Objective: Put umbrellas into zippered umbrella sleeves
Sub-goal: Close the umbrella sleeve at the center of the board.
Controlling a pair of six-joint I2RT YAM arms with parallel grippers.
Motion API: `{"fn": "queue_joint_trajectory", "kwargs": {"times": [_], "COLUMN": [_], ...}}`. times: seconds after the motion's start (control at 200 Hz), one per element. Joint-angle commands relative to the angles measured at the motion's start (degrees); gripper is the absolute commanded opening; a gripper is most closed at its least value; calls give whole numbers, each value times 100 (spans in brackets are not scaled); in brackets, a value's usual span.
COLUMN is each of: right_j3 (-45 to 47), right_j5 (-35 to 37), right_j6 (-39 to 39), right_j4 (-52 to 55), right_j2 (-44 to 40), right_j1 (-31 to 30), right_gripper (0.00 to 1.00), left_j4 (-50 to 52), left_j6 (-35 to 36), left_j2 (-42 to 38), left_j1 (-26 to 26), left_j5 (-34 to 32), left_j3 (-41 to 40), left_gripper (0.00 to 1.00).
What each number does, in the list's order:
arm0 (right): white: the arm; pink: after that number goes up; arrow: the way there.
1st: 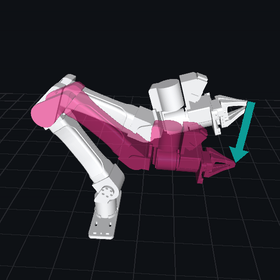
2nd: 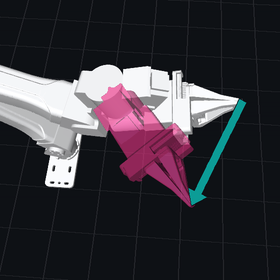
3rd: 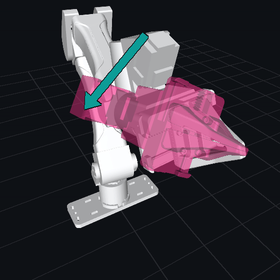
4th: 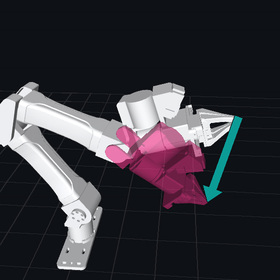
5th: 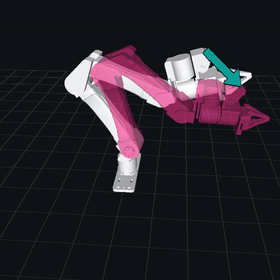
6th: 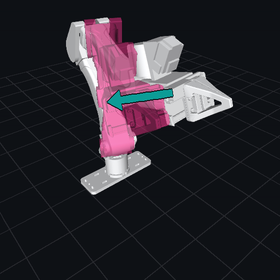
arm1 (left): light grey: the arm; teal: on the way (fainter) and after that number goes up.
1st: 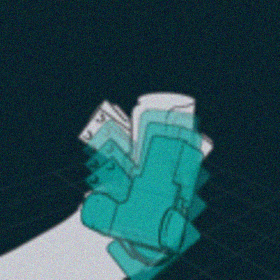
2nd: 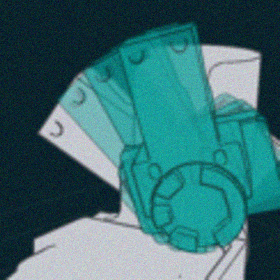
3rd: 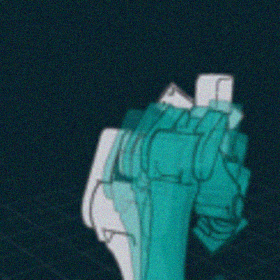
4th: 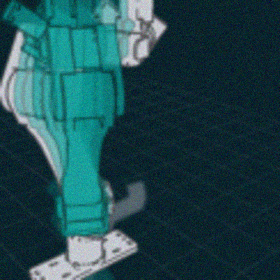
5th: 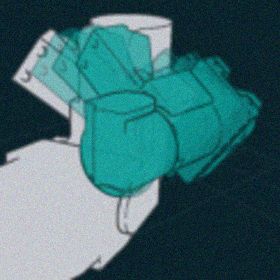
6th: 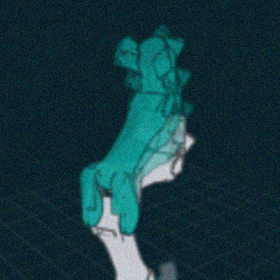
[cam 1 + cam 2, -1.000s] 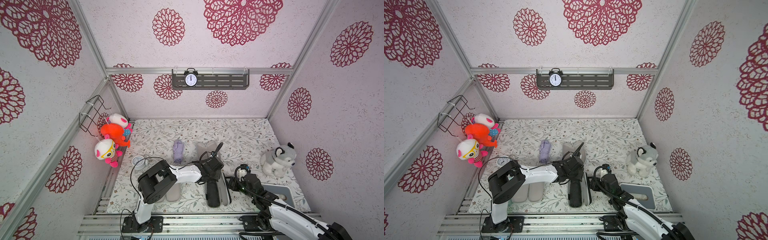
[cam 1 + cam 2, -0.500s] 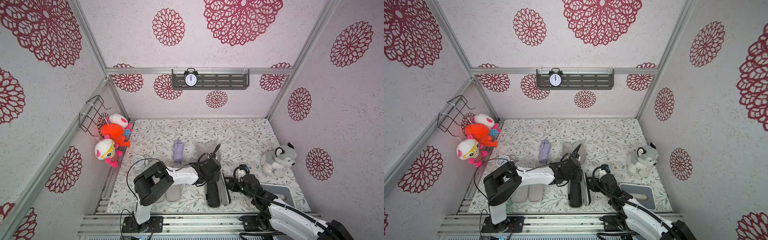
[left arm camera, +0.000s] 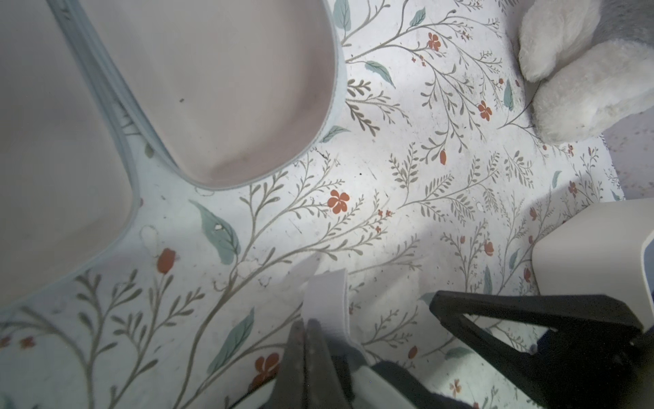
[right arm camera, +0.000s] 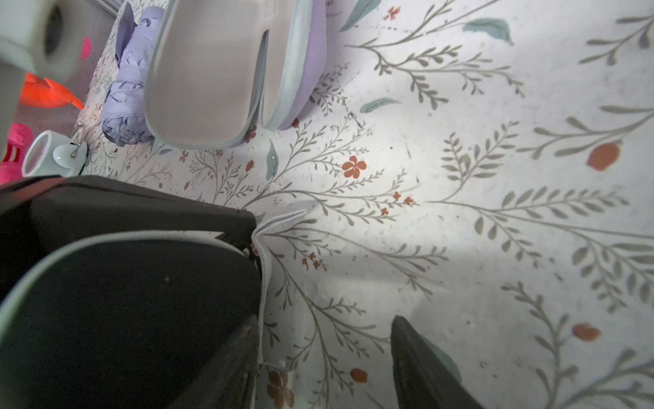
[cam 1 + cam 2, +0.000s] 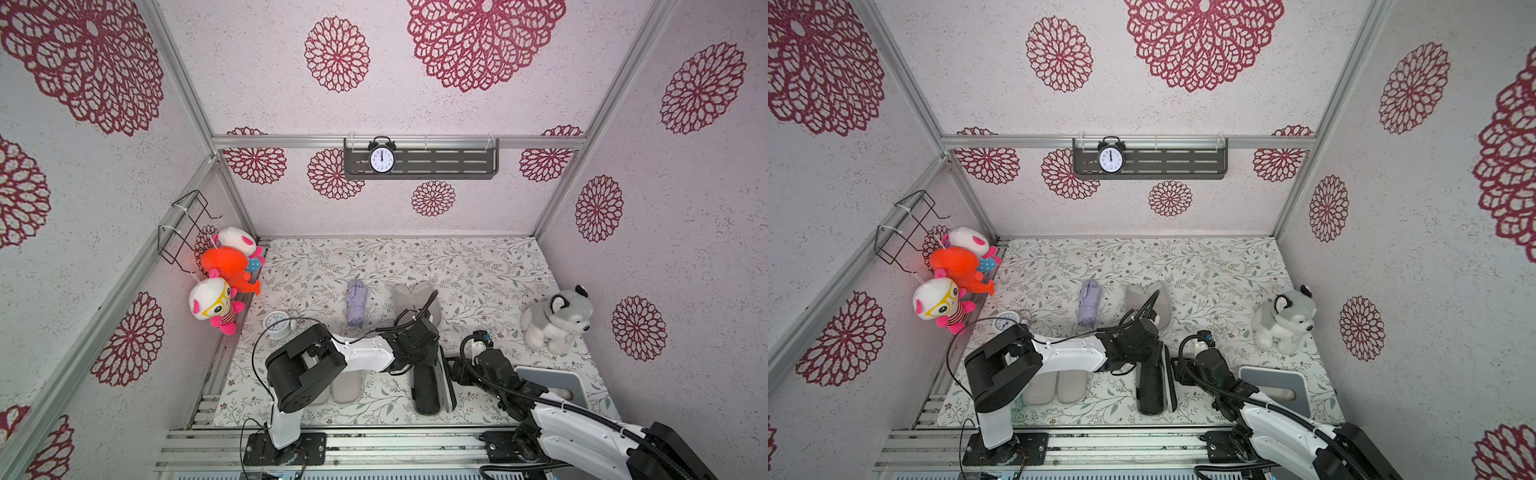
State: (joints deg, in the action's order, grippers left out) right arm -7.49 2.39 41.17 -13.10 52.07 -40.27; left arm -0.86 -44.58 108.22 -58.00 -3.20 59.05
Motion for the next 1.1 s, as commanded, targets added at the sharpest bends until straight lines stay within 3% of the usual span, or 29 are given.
{"fn": "queue_joint_trajectory", "kwargs": {"times": [0.0,0.325,0.45,1.096], "right_j3": [-225,-369,-416,-298], "right_j5": [174,602,801,807], "right_j6": [77,54,1,49], "right_j4": [-223,221,637,568], "right_j2": [63,-33,-298,-248], "right_j1": [-107,-218,-218,-218], "right_gripper": [61,62,62,62], "left_j4": [-169,-201,-133,118], "left_j6": [-24,6,34,334], "left_j2": [-300,-204,-280,86], "left_j1": [-27,-1,16,201], "left_j5": [60,102,-179,-218], "left_j3": [-51,-78,-142,375], "left_gripper": [0,0,0,0]}}
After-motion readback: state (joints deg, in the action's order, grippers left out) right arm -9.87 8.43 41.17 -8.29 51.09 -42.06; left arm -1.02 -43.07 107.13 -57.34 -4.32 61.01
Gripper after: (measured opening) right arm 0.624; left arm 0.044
